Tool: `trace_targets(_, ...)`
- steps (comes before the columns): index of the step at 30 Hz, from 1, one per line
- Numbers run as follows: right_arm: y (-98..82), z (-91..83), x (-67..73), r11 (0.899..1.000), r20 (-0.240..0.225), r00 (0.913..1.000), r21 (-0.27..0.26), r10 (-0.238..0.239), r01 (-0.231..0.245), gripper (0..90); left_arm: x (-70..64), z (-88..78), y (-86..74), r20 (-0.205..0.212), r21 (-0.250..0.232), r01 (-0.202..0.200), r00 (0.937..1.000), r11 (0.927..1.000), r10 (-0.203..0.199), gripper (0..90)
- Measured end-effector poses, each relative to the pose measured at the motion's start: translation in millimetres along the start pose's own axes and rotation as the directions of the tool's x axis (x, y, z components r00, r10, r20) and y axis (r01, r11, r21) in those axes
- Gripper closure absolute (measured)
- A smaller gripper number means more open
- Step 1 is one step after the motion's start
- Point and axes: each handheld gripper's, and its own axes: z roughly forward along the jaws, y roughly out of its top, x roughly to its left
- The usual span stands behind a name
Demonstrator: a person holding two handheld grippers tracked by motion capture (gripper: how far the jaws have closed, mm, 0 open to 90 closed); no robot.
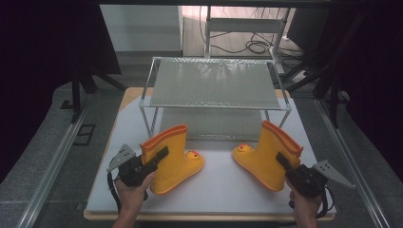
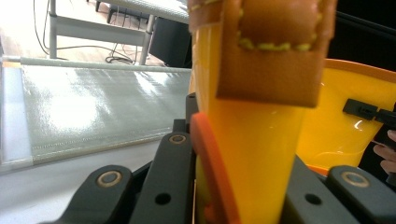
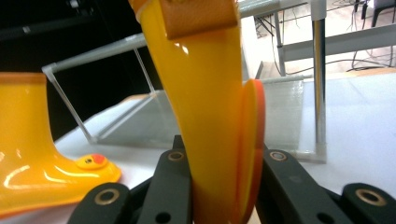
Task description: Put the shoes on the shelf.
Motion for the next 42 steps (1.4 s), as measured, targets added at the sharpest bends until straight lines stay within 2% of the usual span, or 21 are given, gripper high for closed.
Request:
trace_targets(6,-4.1,-2.3,1.9,0.999,0.007,0.9992,0.035,-0.039,0.038,71.1,-1.7,-0.7,-2.6,0.003,-0.001,-0.008,1.0,1.0,0.008,82.8)
trace_targets(7,-5.5,-2.2,2.7,0.997,-0.004,0.9986,0.05,-0.052,0.052,64.3,-2.8,-0.6,-3.4,0.005,-0.002,-0.011,0.9999,0.9999,0.011,82.8)
trace_targets(8,-5.5,-2.2,2.7,0.997,-0.004,0.9986,0.05,-0.052,0.052,64.3,-2.8,-0.6,-3.4,0.005,-0.002,-0.011,0.9999,0.9999,0.011,82.8)
trace_targets(9,-6.1,0.3,4.1,0.995,-0.01,0.9977,0.072,-0.066,0.067,54.2,-3.1,-0.6,-3.6,0.005,0.0,-0.015,0.9999,0.9999,0.015,82.8)
trace_targets(10,-6.5,2.6,5.0,0.994,0.001,0.9972,0.085,-0.075,0.074,51.4,-3.3,-0.6,-3.8,0.005,0.001,-0.017,0.9998,0.9999,0.017,82.7)
trace_targets(13,-8.2,6.6,5.3,0.991,0.014,0.9958,0.099,-0.091,0.089,50.2,-3.0,-0.7,-3.8,0.006,0.002,-0.018,0.9998,0.9998,0.018,82.7)
trace_targets(15,-8.6,9.4,3.2,0.991,0.022,0.996,0.109,-0.086,0.084,51.9,-2.8,-0.8,-3.8,0.006,0.002,-0.019,0.9998,0.9998,0.019,82.7)
trace_targets(18,-9.1,10.3,2.4,0.987,0.009,0.9945,0.127,-0.105,0.103,76.5,-2.6,-0.7,-3.5,0.006,-0.001,-0.017,0.9998,0.9998,0.017,82.7)
trace_targets(19,-10.1,11.0,4.7,0.986,-0.004,0.9937,0.124,-0.112,0.112,81.7,-2.3,-0.4,-2.7,0.006,-0.003,-0.016,0.9999,0.9999,0.016,82.8)
trace_targets(22,-9.5,12.0,7.2,0.987,-0.009,0.9937,0.114,-0.111,0.112,82.9,-1.9,0.8,-0.7,0.009,-0.003,-0.009,0.9999,1.0,0.009,82.9)
trace_targets(23,-7.6,12.4,7.5,0.992,-0.01,0.996,0.093,-0.089,0.09,83.6,-1.7,1.9,1.1,0.013,-0.002,-0.002,0.9999,1.0,0.002,83.0)
trace_targets(24,-7.6,12.4,7.5,0.992,-0.01,0.996,0.093,-0.089,0.09,83.6,-1.7,1.9,1.1,0.013,-0.002,-0.002,0.9999,1.0,0.002,83.0)
trace_targets(25,-4.3,11.5,4.9,0.997,-0.023,0.9987,0.069,-0.045,0.047,83.8,-1.2,2.3,3.3,0.021,-0.005,0.008,0.9997,1.0,-0.008,83.0)
trace_targets(26,-2.6,10.6,4.2,0.998,-0.033,0.9991,0.063,-0.028,0.03,83.8,-0.7,2.3,4.3,0.029,-0.006,0.018,0.9994,0.9998,-0.018,83.0)
trace_targets(27,-2.6,10.6,4.2,0.998,-0.033,0.9991,0.063,-0.028,0.03,83.8,-0.7,2.3,4.3,0.029,-0.006,0.018,0.9994,0.9998,-0.018,83.0)
trace_targets(29,2.9,7.3,5.8,0.999,-0.058,0.9982,0.045,-0.013,0.015,83.8,0.3,2.1,6.9,0.05,-0.011,0.044,0.9978,0.999,-0.043,83.0)
trace_targets(30,8.5,4.1,9.9,1.0,-0.064,0.9978,0.021,-0.019,0.02,83.8,-0.1,0.5,10.0,0.064,-0.018,0.053,0.9966,0.9984,-0.052,83.1)
trace_targets(35,20.6,-2.2,15.7,1.0,-0.071,0.9973,-0.019,-0.019,0.018,83.9,-3.1,-5.9,19.5,0.079,-0.043,0.056,0.9955,0.9975,-0.052,83.1)
trace_targets(37,23.8,-2.7,15.4,1.0,-0.079,0.9969,-0.028,0.0,-0.002,83.9,-4.2,-8.0,24.1,0.082,-0.048,0.053,0.9955,0.9975,-0.049,83.1)
trace_targets(39,24.6,-2.6,15.2,1.0,-0.082,0.9966,-0.03,0.001,-0.003,83.9,-4.5,-9.1,26.4,0.084,-0.051,0.052,0.9953,0.9973,-0.047,83.1)
trace_targets(42,30.1,-2.5,17.8,0.999,-0.097,0.9951,-0.04,0.016,-0.02,84.0,-5.1,-14.1,36.6,0.109,-0.072,0.068,0.9923,0.9951,-0.06,83.1)
